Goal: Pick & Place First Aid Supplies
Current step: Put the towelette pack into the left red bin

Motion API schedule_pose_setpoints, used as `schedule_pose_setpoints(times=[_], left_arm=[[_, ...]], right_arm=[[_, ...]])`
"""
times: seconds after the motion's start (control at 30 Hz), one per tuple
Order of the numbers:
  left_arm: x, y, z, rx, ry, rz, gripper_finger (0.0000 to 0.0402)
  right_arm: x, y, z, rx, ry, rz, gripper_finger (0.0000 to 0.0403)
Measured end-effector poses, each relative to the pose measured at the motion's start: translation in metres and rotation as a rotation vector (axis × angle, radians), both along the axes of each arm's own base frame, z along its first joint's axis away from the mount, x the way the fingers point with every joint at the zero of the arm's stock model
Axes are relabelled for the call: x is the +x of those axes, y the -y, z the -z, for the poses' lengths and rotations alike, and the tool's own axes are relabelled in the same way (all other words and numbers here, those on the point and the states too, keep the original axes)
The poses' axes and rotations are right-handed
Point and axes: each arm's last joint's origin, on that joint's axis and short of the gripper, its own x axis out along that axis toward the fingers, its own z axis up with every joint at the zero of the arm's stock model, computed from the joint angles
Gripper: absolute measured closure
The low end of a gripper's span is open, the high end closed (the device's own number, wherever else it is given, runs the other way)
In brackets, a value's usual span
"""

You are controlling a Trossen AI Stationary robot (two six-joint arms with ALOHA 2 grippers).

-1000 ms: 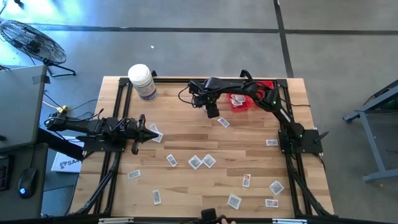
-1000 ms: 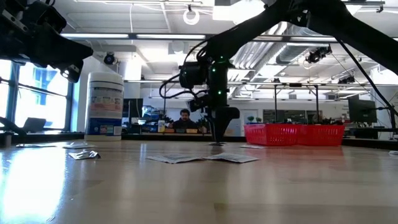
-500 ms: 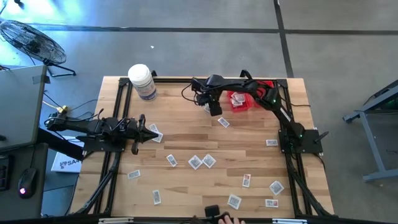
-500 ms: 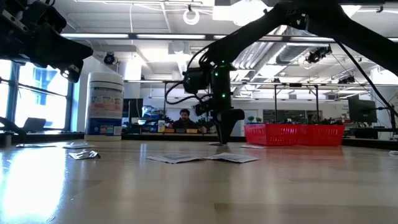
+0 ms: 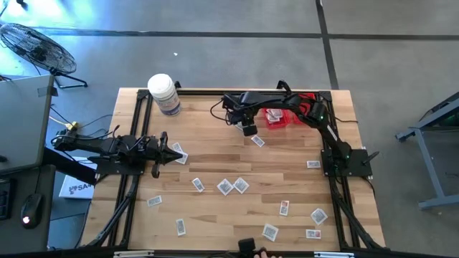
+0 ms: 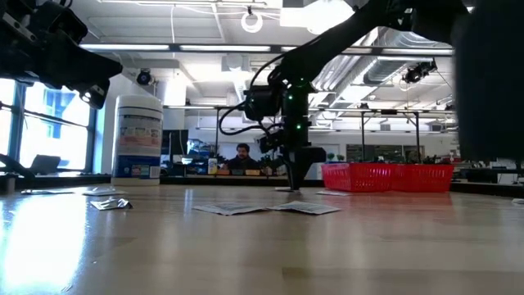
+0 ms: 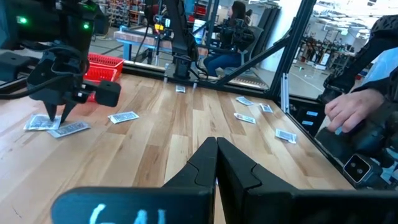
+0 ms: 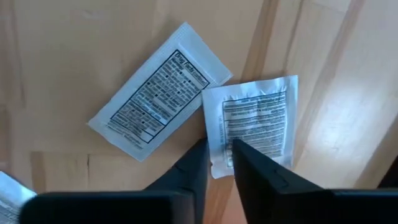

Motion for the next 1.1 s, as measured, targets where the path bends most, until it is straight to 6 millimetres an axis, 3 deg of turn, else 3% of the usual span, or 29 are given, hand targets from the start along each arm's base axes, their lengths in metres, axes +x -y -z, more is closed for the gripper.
schedule_pose_setpoints(times=[0.17,0.47,0.7,0.8,0.9,1.1], left_arm=[[0.0,0.0,0.0,0.0,0.0,0.0,0.0401],[0.0,0.0,0.0,0.0,0.001,0.0,0.0401],[0.0,0.0,0.0,0.0,0.0,0.0,0.0401],[0.0,0.0,0.0,0.0,0.0,0.0,0.0401],[0.0,0.0,0.0,0.0,0.001,0.0,0.0401],[0.0,0.0,0.0,0.0,0.001,0.0,0.0401]], right_arm=[[0.0,-0.001,0.0,0.013,0.012,0.004,0.0394],[0.0,-0.002,-0.007,0.017,0.041,0.062,0.0401],[-0.001,-0.011,-0.039,-0.014,0.121,0.107,0.0401],[-0.001,-0.015,-0.065,-0.041,0.196,0.13,0.0402],[-0.003,-0.018,-0.079,-0.044,0.231,0.151,0.0402],[-0.015,-0.024,-0.11,-0.055,0.27,0.214,0.0402]])
